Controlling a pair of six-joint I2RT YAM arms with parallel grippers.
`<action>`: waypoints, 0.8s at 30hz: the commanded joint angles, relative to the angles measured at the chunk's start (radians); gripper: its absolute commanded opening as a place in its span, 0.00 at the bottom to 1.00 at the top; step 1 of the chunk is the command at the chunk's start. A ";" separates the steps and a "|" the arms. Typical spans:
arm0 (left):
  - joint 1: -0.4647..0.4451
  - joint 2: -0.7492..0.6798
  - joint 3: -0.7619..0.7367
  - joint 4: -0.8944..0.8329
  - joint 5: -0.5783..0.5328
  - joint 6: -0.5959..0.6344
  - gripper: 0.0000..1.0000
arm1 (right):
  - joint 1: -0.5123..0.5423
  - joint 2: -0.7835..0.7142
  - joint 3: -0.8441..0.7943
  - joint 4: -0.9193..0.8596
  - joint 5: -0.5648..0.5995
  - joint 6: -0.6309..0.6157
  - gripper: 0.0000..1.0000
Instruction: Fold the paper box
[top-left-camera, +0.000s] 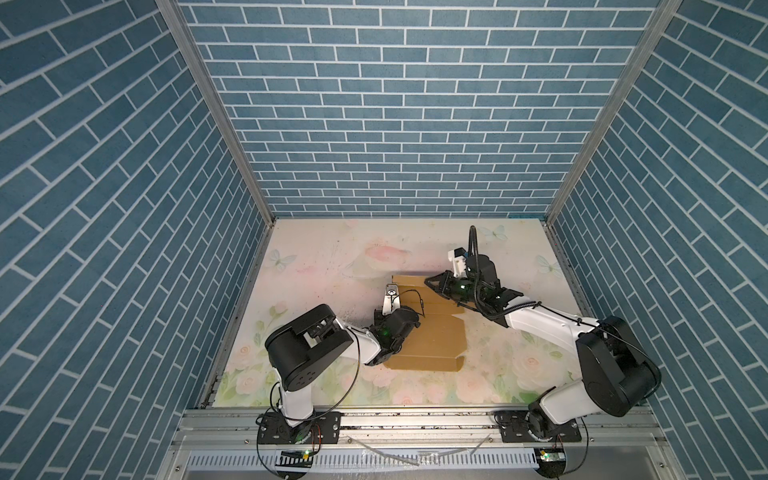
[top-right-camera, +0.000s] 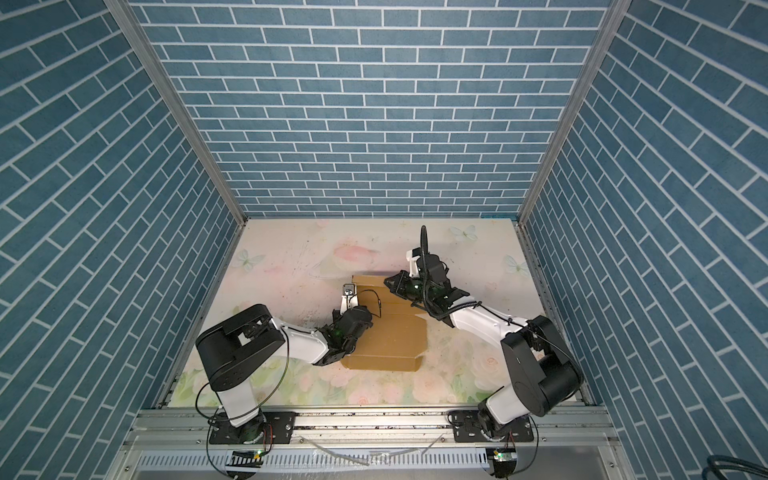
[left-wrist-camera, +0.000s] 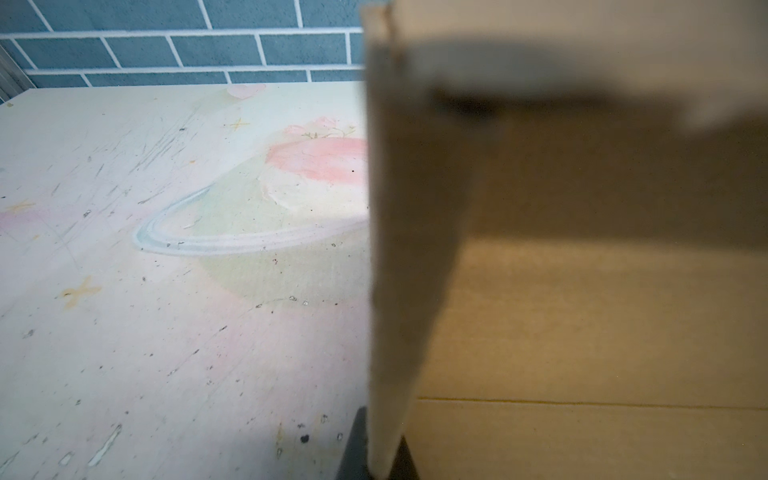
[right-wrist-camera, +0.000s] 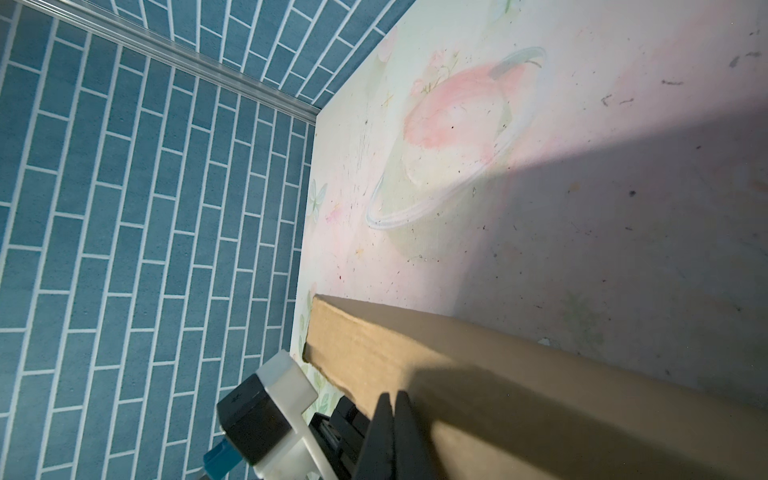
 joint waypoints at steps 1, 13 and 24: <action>0.005 -0.002 0.008 -0.016 -0.017 -0.007 0.15 | 0.004 0.018 -0.028 -0.010 0.019 0.020 0.05; 0.006 -0.049 -0.023 -0.031 -0.006 -0.001 0.32 | 0.004 0.038 -0.004 -0.022 0.024 0.015 0.05; 0.005 -0.079 -0.043 0.003 -0.019 0.015 0.33 | 0.004 0.041 0.005 -0.034 0.028 0.014 0.05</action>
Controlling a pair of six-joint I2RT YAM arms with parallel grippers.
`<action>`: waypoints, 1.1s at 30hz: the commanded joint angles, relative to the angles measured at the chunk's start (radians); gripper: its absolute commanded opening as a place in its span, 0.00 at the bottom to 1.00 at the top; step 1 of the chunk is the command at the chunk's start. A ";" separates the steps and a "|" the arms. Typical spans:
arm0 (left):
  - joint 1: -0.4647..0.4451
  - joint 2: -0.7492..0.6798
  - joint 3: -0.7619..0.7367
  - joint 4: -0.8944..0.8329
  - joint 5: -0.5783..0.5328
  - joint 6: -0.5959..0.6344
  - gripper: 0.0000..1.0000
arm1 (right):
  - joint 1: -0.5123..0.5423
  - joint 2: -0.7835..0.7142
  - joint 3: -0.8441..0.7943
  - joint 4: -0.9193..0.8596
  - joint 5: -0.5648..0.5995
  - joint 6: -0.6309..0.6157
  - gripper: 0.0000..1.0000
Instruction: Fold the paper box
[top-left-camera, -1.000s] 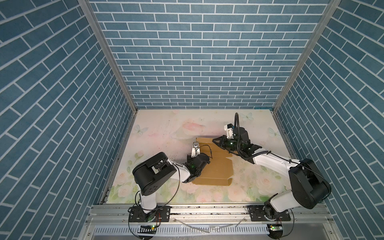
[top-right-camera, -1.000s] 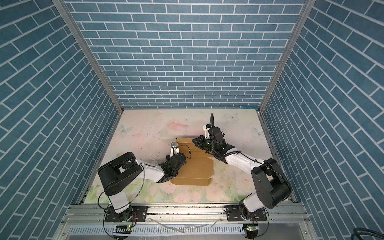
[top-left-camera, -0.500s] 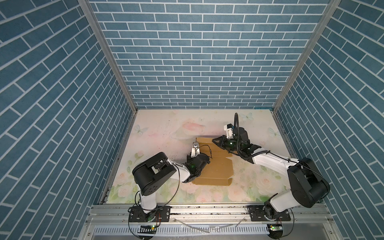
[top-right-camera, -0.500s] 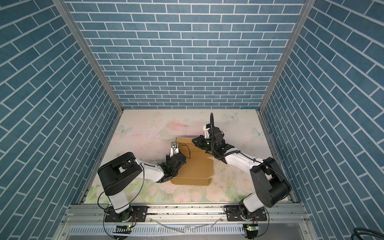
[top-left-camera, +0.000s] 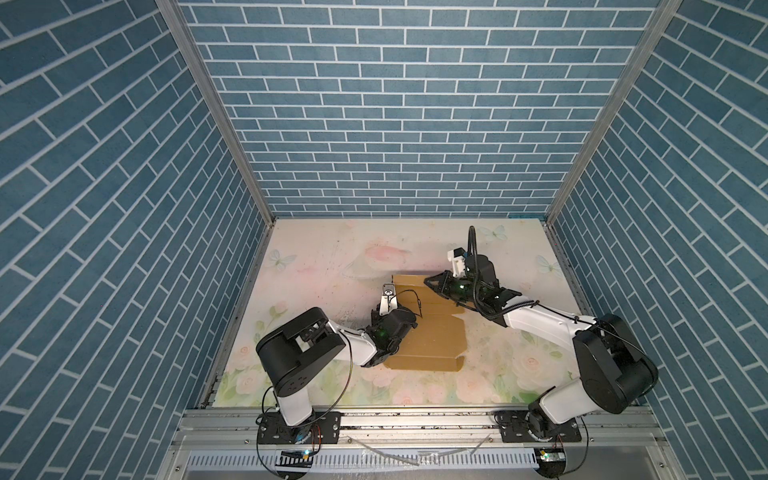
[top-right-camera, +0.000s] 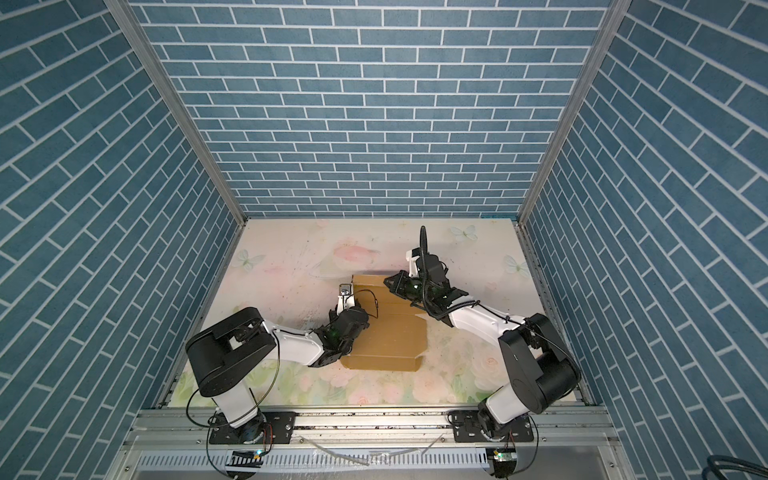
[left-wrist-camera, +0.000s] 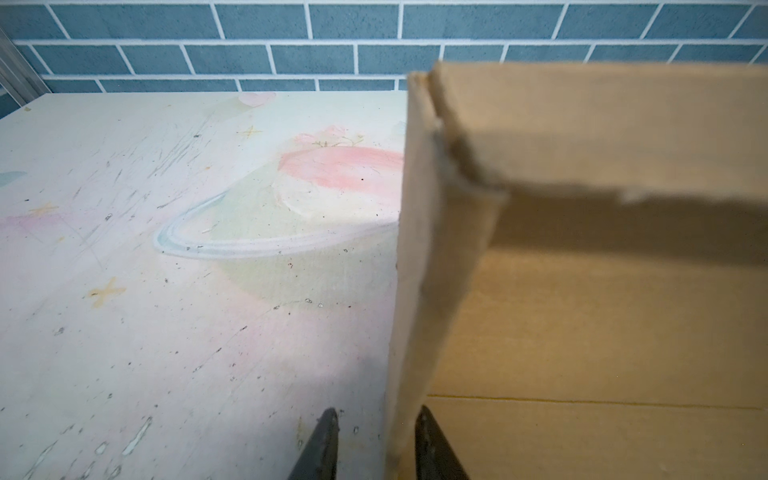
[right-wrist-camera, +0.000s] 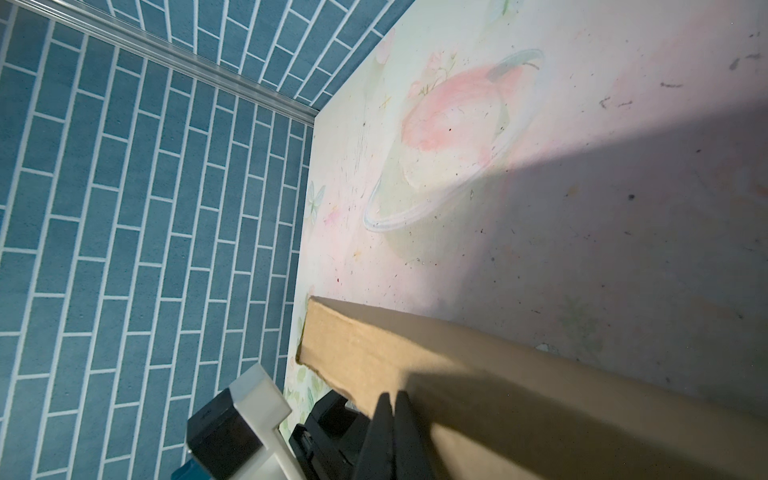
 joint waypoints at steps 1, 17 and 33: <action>0.005 -0.019 -0.010 0.017 -0.019 0.021 0.33 | 0.004 0.025 0.004 -0.050 0.022 0.014 0.05; 0.017 0.007 0.033 -0.006 -0.004 0.047 0.15 | 0.004 0.009 -0.001 -0.043 0.024 0.011 0.05; 0.017 0.003 0.006 0.020 0.057 0.048 0.09 | 0.002 -0.074 0.100 -0.216 0.083 -0.080 0.37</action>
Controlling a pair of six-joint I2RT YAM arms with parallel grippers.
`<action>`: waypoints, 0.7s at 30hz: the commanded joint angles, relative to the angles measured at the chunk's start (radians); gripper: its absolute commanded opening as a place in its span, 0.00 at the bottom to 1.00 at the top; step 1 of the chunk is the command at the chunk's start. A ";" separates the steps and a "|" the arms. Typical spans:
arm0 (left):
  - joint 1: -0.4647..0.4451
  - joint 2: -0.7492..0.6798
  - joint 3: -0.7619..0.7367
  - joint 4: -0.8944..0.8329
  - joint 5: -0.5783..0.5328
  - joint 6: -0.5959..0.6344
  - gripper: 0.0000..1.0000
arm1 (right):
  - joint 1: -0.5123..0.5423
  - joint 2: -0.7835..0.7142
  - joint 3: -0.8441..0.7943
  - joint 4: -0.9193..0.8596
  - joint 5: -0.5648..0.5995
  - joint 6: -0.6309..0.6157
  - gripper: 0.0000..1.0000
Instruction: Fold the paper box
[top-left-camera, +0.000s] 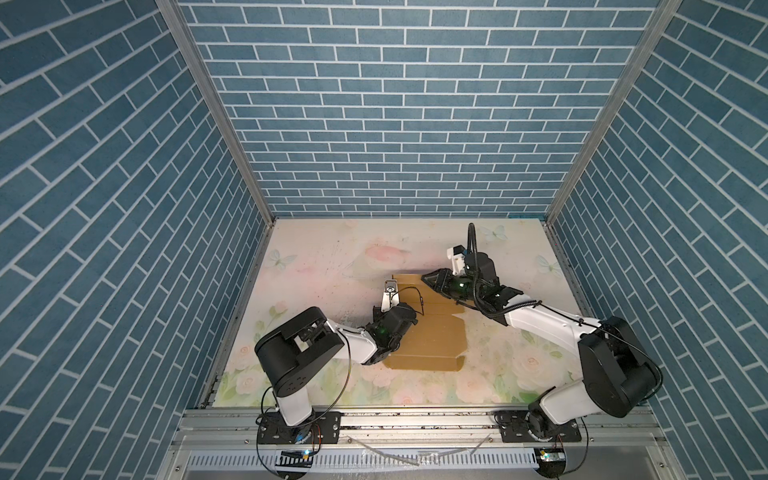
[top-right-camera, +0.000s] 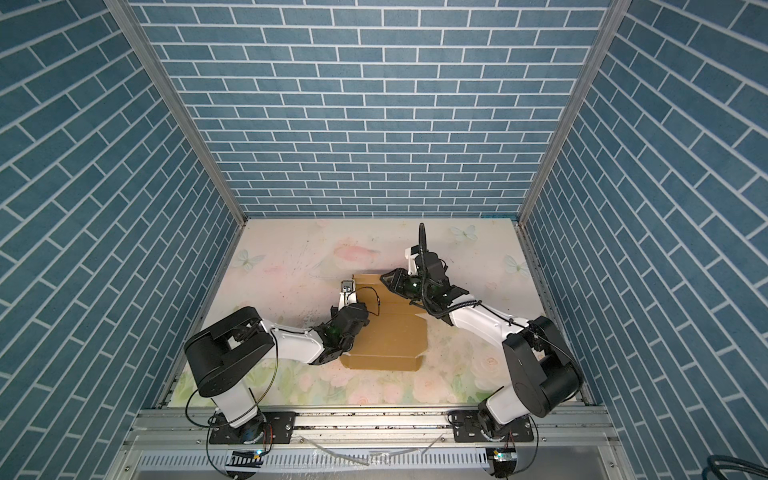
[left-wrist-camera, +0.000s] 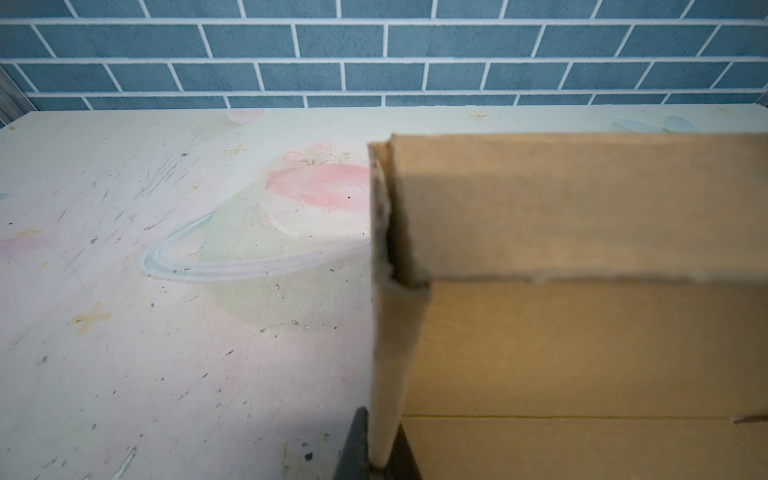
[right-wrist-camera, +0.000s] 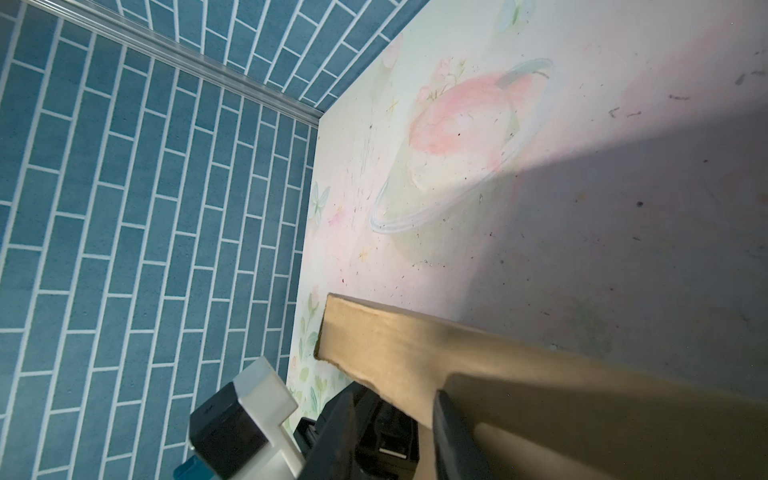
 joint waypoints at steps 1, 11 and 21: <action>0.008 0.006 -0.018 0.006 0.034 0.008 0.09 | -0.001 -0.058 0.068 -0.167 0.072 -0.075 0.39; 0.008 0.023 -0.048 0.040 0.070 0.016 0.09 | -0.025 -0.229 0.160 -0.478 0.204 -0.221 0.48; 0.012 0.041 -0.042 0.086 0.103 0.046 0.09 | -0.053 -0.218 0.291 -0.753 0.279 -0.369 0.55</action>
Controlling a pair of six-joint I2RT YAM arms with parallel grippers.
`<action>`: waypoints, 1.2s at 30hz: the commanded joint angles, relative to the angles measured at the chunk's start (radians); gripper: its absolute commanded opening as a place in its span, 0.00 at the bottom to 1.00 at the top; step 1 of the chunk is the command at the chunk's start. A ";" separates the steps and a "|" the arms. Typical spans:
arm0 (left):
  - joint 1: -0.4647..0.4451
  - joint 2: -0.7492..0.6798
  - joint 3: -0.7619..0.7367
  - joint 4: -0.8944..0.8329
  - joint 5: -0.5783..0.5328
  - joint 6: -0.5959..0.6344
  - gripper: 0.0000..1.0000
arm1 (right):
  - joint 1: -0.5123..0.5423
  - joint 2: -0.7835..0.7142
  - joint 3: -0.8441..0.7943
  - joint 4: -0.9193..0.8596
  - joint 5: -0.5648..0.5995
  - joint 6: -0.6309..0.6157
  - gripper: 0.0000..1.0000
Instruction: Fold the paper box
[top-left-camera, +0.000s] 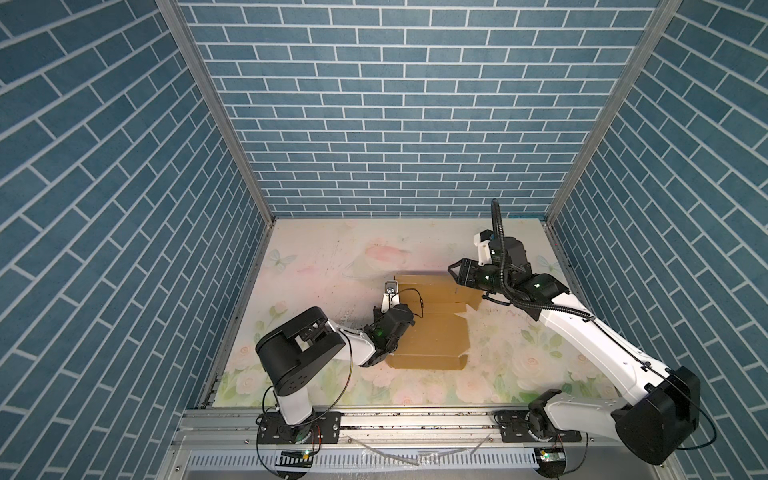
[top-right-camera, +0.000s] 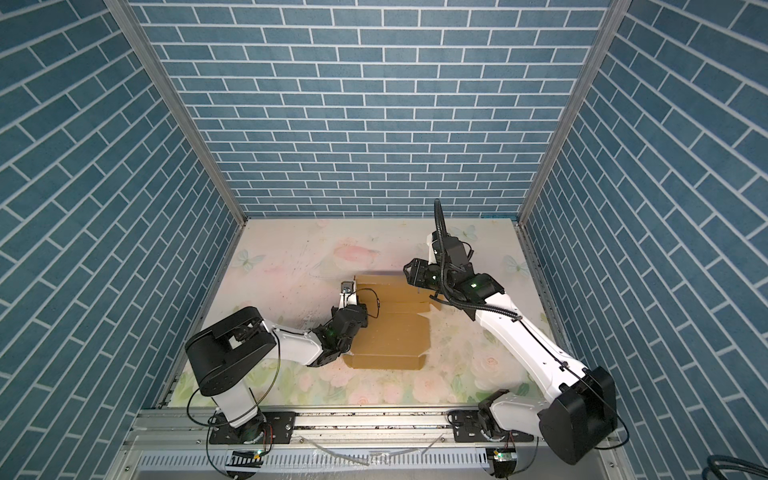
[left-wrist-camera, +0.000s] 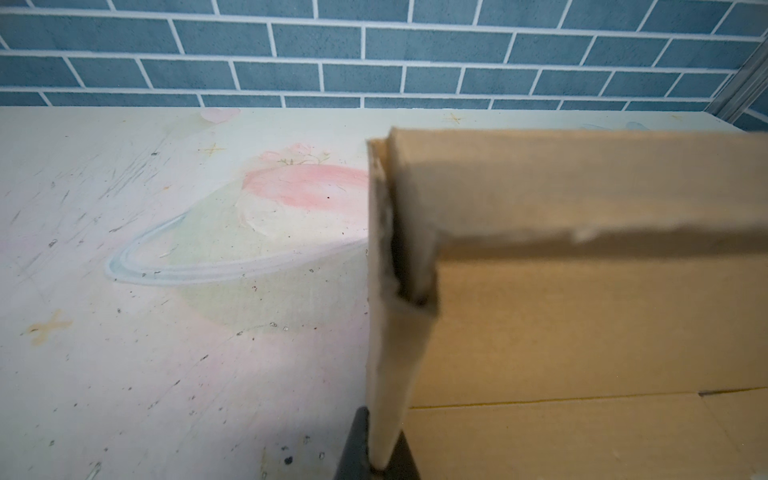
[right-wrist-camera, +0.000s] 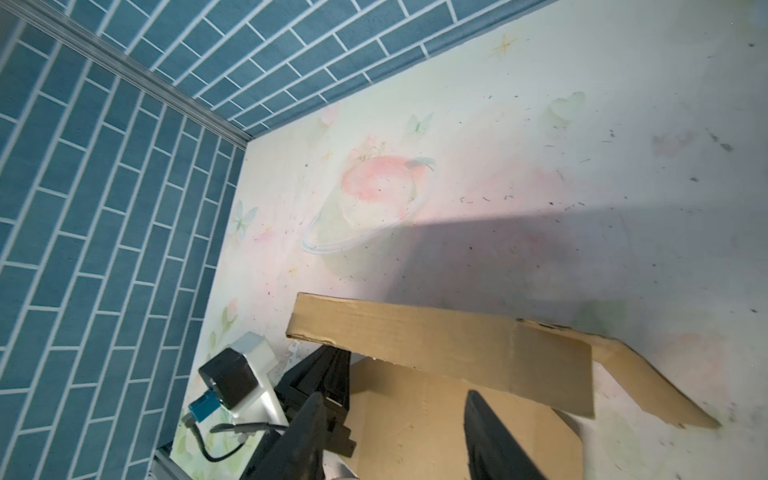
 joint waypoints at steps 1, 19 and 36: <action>0.007 0.031 -0.010 -0.008 0.042 0.018 0.09 | -0.009 0.032 0.065 -0.130 0.040 -0.085 0.55; 0.008 0.038 -0.025 0.012 0.045 0.013 0.07 | -0.041 0.144 0.054 -0.121 0.061 -0.082 0.55; 0.008 0.055 -0.021 0.016 0.056 0.014 0.06 | -0.056 0.189 -0.027 0.028 -0.060 0.023 0.49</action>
